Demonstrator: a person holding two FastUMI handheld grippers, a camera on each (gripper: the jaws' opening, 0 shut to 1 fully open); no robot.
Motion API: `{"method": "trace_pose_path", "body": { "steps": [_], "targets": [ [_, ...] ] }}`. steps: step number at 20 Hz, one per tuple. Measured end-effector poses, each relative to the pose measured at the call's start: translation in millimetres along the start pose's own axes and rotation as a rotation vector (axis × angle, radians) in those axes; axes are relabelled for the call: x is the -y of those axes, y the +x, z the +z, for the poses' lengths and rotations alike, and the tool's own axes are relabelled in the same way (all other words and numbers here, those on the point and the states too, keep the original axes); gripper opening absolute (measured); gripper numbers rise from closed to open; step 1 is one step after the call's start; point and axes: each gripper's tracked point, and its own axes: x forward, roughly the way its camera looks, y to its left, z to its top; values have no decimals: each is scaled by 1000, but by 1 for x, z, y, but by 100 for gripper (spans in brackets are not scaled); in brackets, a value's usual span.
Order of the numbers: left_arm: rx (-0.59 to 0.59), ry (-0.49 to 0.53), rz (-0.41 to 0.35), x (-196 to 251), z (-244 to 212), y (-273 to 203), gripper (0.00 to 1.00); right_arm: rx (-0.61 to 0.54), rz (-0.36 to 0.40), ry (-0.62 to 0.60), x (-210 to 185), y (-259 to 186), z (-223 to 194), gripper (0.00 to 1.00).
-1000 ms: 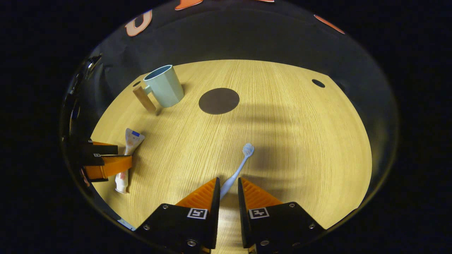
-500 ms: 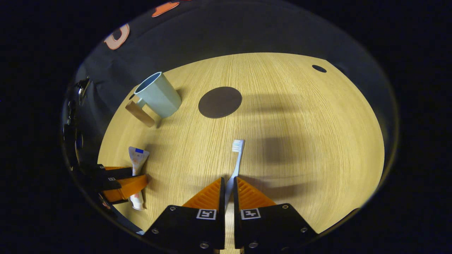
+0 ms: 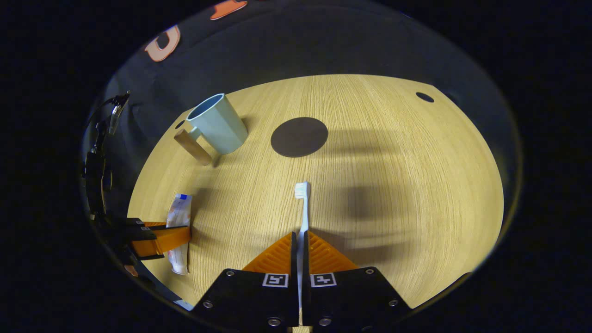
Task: Put the toothbrush and toothpaste on the desktop into the cup, then pick up the cup and place it on the coaster on the desktop.
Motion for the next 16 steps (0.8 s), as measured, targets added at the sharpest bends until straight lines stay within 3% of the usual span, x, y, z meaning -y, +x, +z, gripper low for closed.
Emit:
{"method": "trace_pose_path", "body": {
  "steps": [4, 10, 16],
  "targets": [
    [70, 10, -83, 7, 28, 7, 10, 93, 36, -18, -7, -22, 15, 2],
    [225, 10, -97, -27, 52, 17, 7, 231, 62, -30, -12, -55, 37, 2],
    [438, 25, -98, -35, 74, 6, 7, 365, 69, -25, -8, -81, 54, 2]
  ]
}}
